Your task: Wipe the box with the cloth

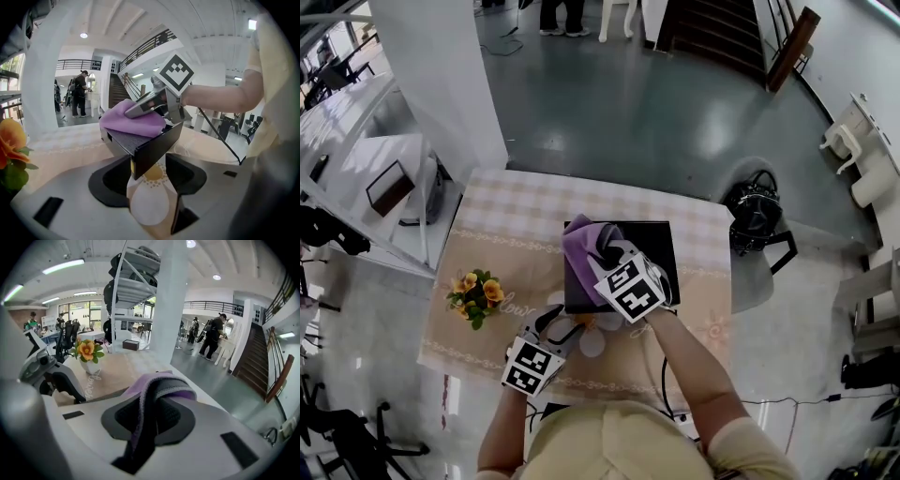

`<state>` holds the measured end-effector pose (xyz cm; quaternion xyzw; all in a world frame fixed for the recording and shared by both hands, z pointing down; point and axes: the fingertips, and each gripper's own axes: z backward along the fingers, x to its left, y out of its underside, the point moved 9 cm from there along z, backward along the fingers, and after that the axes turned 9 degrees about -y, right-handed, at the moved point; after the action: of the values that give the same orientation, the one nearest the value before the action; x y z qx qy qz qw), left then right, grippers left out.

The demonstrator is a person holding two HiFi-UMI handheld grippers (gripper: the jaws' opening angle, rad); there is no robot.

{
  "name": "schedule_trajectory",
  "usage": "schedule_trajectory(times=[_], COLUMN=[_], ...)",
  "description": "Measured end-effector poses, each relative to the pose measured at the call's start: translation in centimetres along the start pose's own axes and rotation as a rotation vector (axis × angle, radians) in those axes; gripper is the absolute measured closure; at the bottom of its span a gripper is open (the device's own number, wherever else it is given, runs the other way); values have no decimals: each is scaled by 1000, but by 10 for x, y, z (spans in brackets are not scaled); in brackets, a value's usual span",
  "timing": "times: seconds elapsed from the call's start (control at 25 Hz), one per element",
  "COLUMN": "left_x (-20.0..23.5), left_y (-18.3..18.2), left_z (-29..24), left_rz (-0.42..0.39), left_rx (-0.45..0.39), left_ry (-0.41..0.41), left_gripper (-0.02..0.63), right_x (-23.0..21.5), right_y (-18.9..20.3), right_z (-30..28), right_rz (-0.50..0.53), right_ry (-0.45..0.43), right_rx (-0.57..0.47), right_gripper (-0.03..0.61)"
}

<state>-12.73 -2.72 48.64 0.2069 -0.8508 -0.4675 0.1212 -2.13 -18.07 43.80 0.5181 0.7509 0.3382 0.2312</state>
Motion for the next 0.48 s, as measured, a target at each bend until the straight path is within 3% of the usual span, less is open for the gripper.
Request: schedule_trajectory(times=[0.48], left_x=[1], left_y=[-3], left_z=[0], left_rz=[27], left_rx=[11], left_ry=[3], left_gripper=[368], right_x=[-14], right_y=[21], right_z=[25], right_rz=[90], right_ry=[140], right_rx=[85], right_gripper=[502])
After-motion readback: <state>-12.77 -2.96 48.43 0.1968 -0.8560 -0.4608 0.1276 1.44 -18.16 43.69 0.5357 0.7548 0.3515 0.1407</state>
